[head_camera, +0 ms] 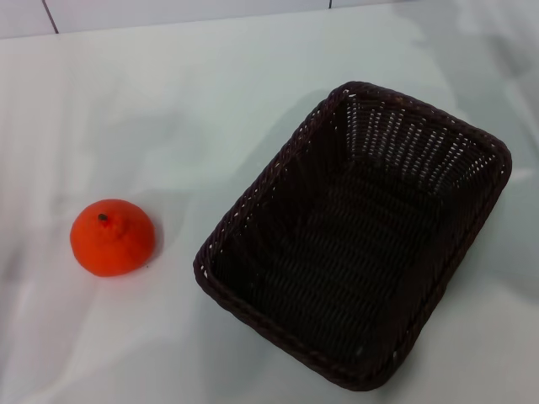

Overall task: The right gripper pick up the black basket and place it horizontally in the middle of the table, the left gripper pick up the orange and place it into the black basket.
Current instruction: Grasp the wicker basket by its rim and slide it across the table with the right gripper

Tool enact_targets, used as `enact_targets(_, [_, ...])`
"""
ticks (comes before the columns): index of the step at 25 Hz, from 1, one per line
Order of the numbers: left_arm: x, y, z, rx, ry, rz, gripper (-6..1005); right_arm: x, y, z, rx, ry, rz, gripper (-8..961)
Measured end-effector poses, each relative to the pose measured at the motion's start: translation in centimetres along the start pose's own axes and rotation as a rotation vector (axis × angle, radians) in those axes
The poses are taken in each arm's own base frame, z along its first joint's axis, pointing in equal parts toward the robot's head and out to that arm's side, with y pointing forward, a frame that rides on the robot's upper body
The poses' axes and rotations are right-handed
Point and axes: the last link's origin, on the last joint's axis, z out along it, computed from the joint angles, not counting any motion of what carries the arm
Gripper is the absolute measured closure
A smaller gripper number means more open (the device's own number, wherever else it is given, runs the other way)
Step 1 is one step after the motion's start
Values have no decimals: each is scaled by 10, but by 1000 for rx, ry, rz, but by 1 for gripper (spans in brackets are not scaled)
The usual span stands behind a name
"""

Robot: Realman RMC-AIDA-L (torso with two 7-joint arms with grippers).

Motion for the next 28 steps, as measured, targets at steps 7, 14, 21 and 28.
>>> enact_targets(7, [1, 1, 1, -7, 7, -1, 115, 1, -1, 2, 2, 1, 0, 356])
enact_targets(14, [2, 1, 1, -13, 13, 0, 115, 4, -4, 8, 27, -7, -8, 357])
enact_targets(21, [5, 2, 1, -24, 26, 3, 116, 17, -16, 28, 172, -158, -16, 345])
enact_targets(28, [6, 2, 5, -39, 34, 7, 116, 63, -38, 44, 358, -536, -22, 278])
